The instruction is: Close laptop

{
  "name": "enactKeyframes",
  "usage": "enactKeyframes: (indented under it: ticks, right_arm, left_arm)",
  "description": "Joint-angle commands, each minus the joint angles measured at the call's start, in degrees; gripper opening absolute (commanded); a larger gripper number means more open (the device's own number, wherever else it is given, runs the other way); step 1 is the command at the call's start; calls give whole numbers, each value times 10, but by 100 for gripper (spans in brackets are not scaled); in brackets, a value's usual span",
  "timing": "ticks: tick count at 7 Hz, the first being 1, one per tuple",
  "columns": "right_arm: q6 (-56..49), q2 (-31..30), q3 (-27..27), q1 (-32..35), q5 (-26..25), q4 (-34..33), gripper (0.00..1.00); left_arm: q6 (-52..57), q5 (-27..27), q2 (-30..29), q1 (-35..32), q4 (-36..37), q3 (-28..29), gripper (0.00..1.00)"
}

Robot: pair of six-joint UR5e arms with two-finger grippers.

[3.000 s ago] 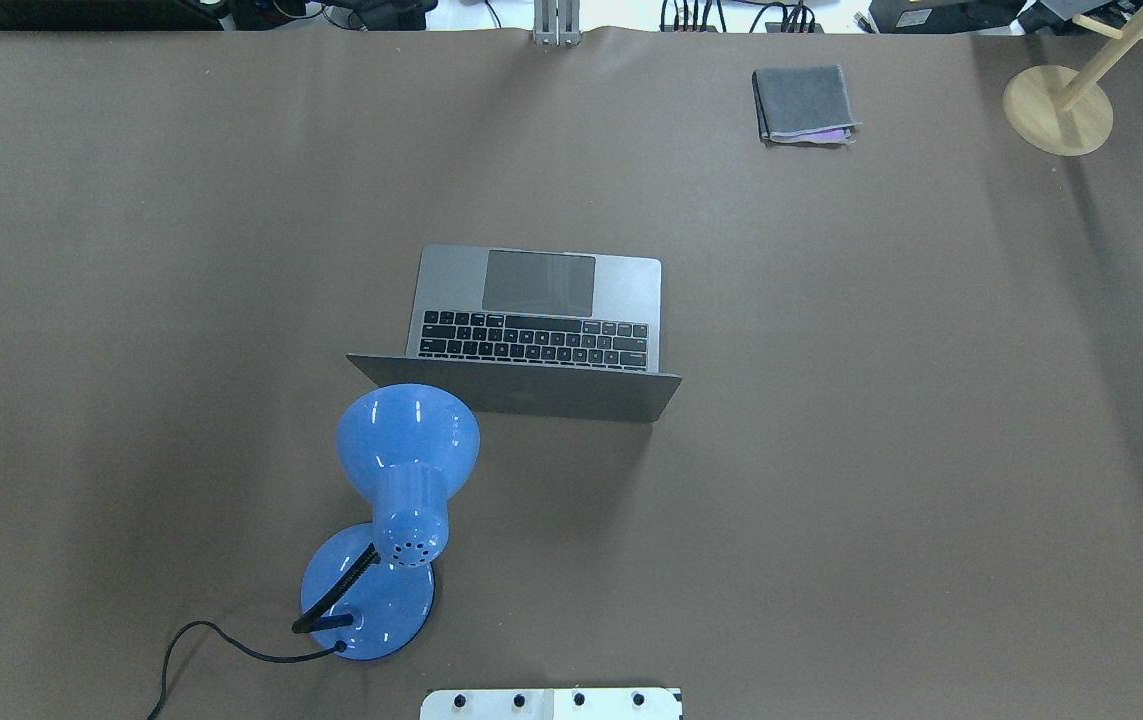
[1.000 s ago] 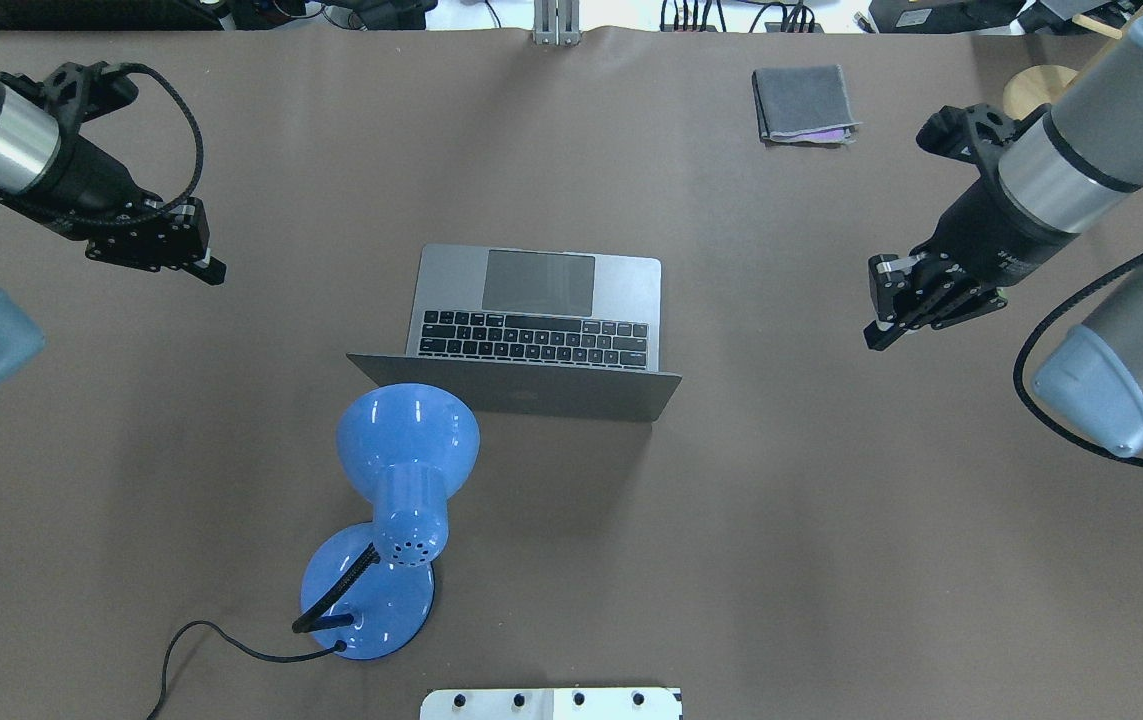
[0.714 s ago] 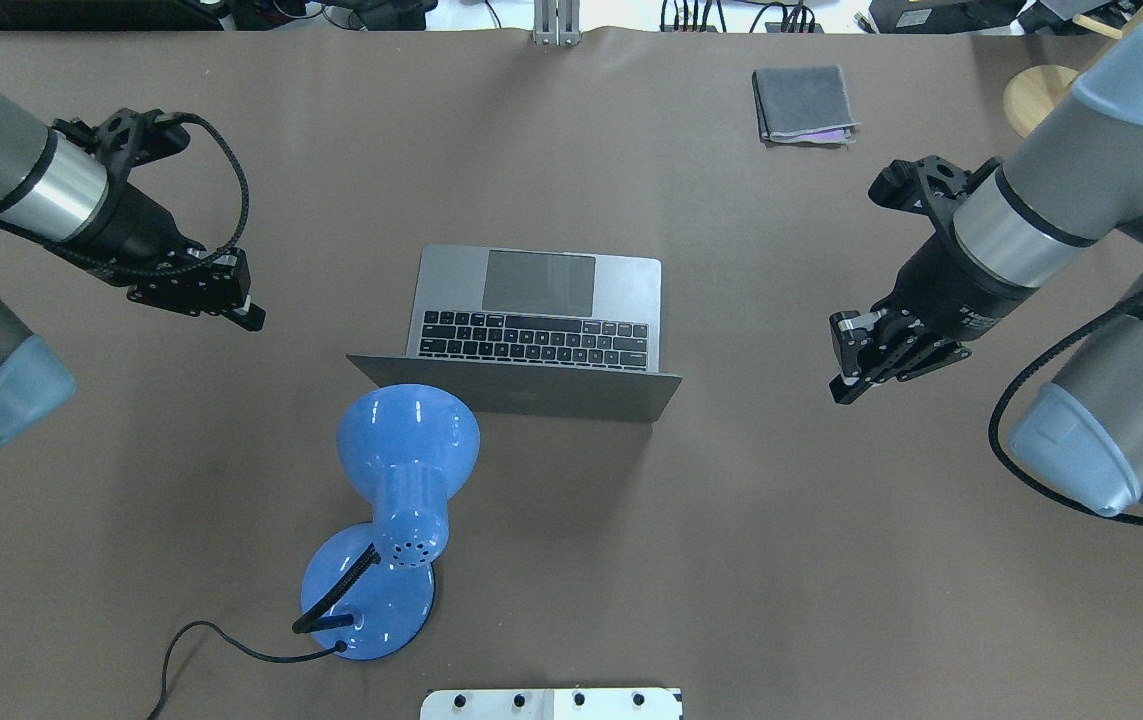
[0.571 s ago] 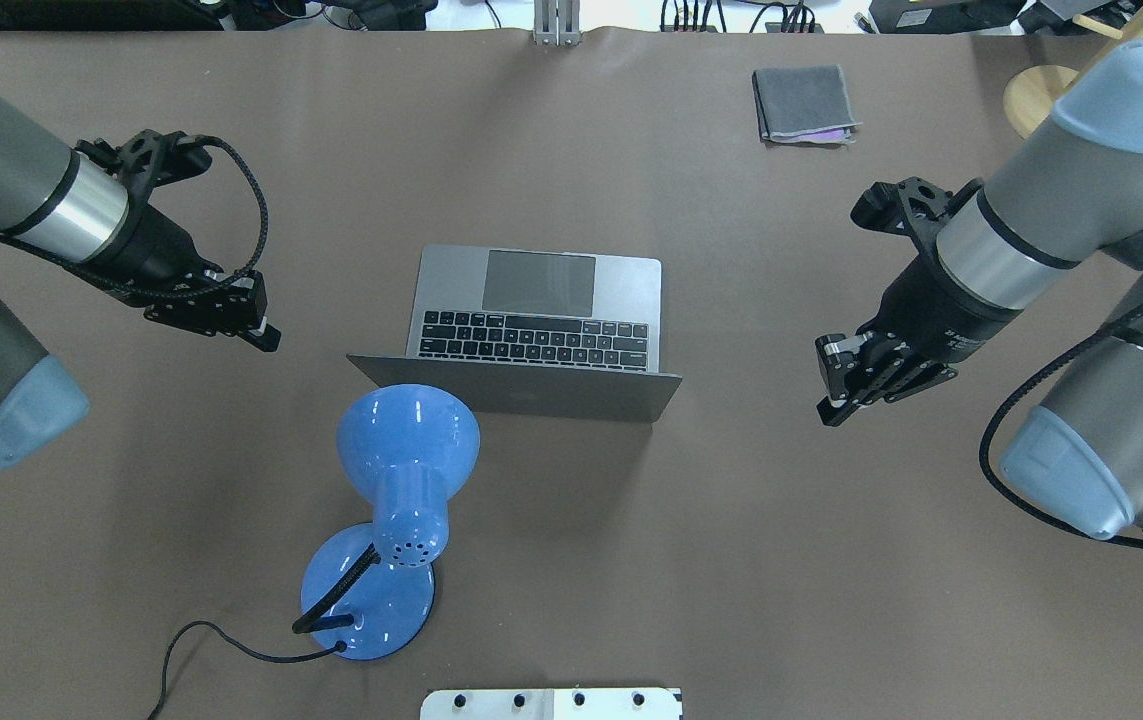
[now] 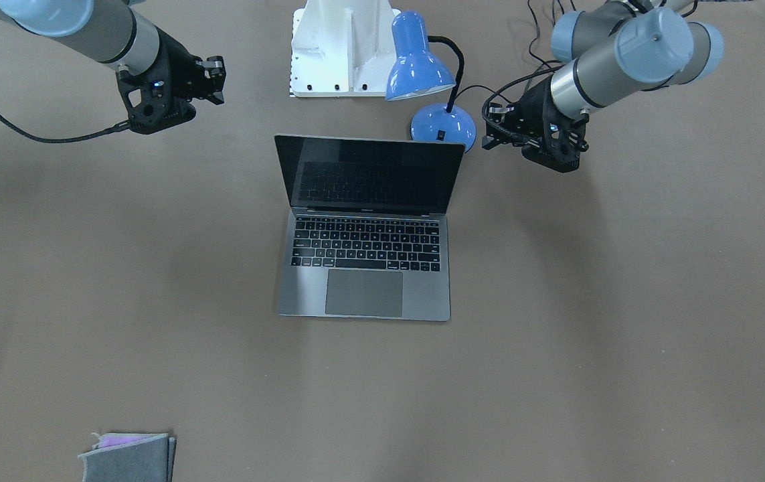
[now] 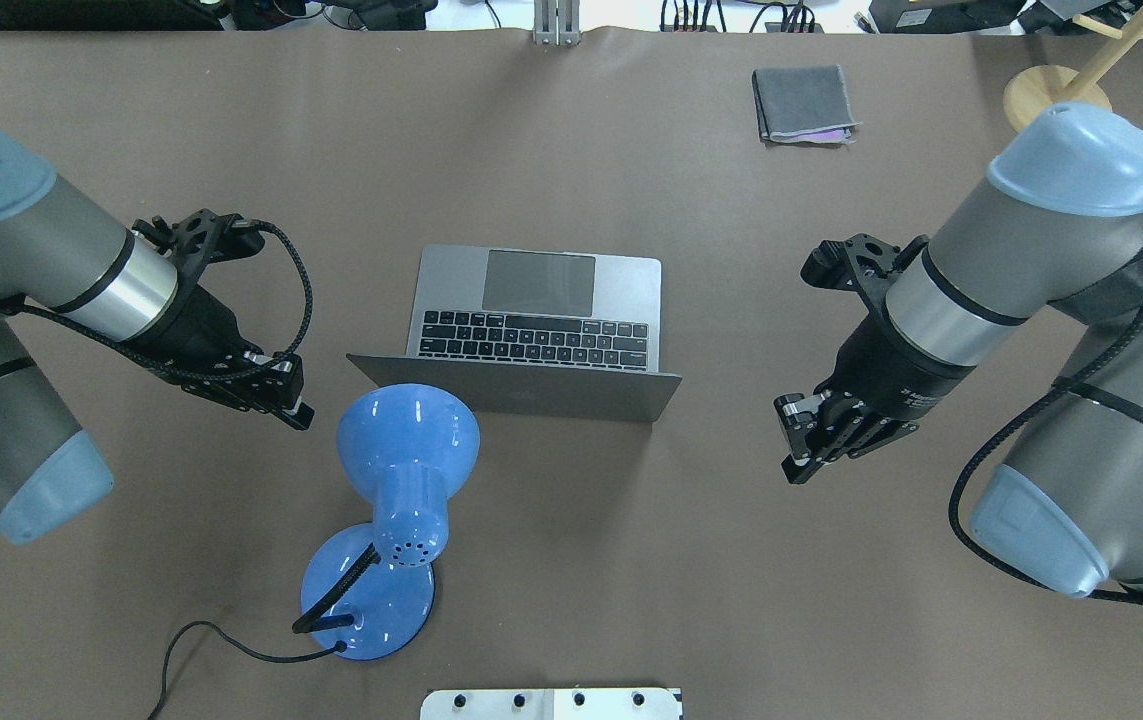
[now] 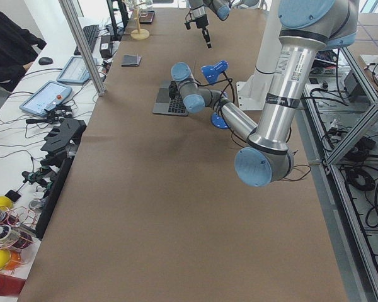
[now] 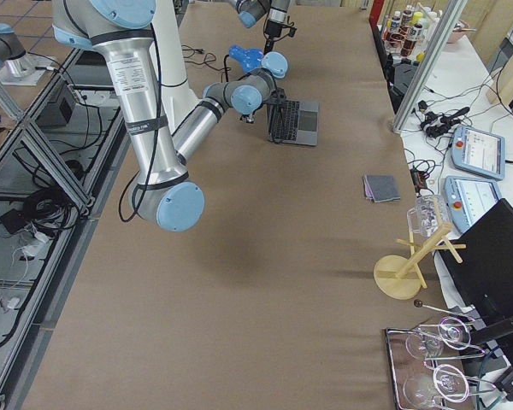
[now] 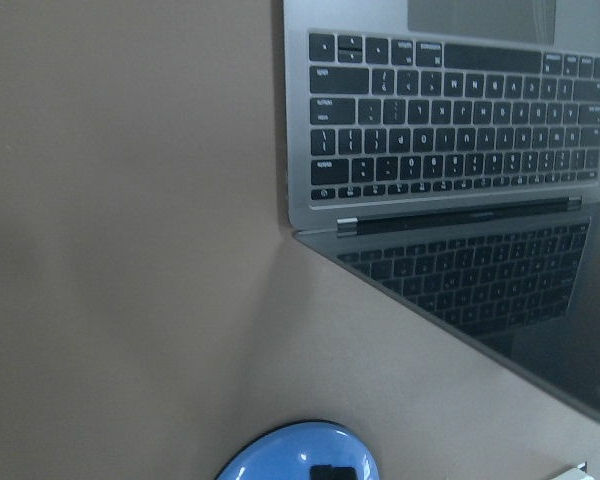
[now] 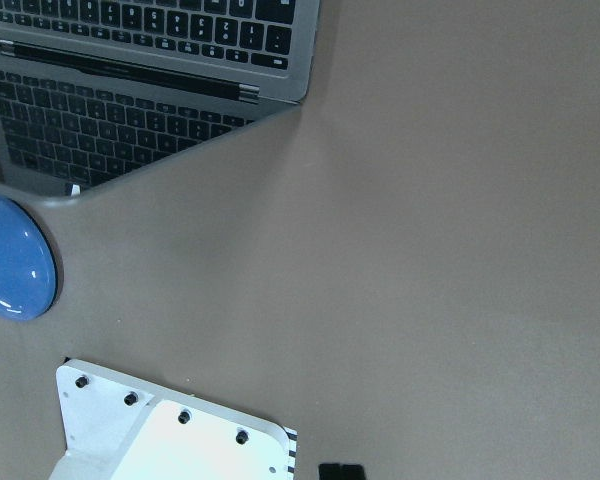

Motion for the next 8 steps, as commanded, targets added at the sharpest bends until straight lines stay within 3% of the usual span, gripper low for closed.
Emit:
enactKeyframes:
  ticks: [1, 5, 8]
  right_arm:
    - [17, 21, -2, -20, -3, 0, 0]
    - [18, 108, -83, -33, -19, 1, 0]
    - [57, 130, -141, -33, -26, 103, 0]
  left_arm:
    - [-10, 0, -3, 10, 0, -6, 0]
    - [-76, 0, -48, 16, -11, 5, 0]
    - [-95, 0, -64, 28, -10, 10, 0]
